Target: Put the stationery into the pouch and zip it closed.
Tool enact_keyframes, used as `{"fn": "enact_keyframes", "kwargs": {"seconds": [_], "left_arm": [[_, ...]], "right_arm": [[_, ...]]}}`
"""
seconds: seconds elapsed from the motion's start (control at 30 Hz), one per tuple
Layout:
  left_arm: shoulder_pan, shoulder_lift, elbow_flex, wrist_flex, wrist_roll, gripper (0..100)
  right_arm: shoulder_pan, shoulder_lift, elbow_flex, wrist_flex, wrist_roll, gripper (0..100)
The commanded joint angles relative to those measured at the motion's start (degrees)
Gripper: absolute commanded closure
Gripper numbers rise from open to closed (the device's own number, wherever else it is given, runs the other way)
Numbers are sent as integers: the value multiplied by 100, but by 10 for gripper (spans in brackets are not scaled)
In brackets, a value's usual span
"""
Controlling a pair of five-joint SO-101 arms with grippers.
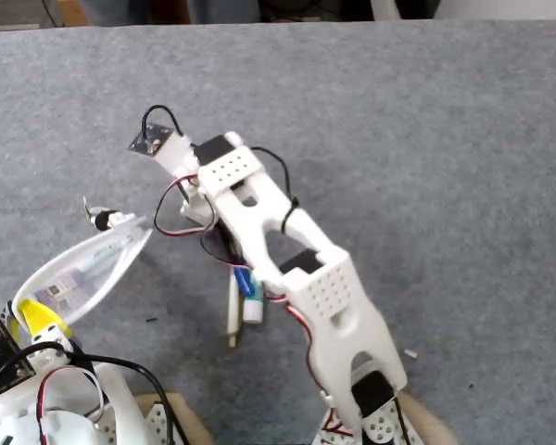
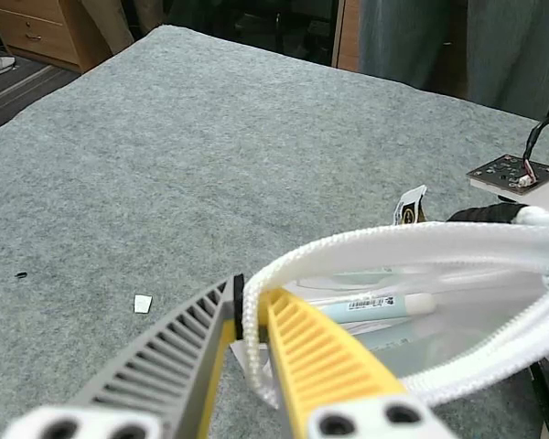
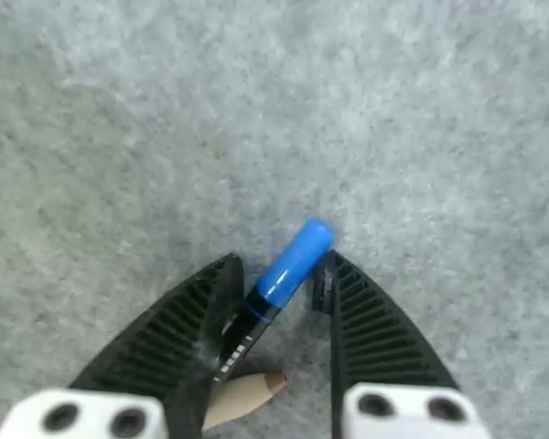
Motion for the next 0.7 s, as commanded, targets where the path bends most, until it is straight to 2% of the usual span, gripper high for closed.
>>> {"fn": "enact_keyframes", "kwargs": {"seconds": [0.0,0.03,0.33,0.5,0.67], "left_arm": [[-22,-9,-57,-229,-18,972],[-13,-9,-57,-229,-18,972],[4,0,-66,-229,-18,972],[4,114,-435,-211,0,972],[4,976,-989,123,35,973]], "right_arm": [[141,57,-31,44,44,955],[141,57,-31,18,26,986],[141,-286,-31,202,18,986],[132,-1165,-31,440,18,986],[132,-2369,-22,730,18,986]]}}
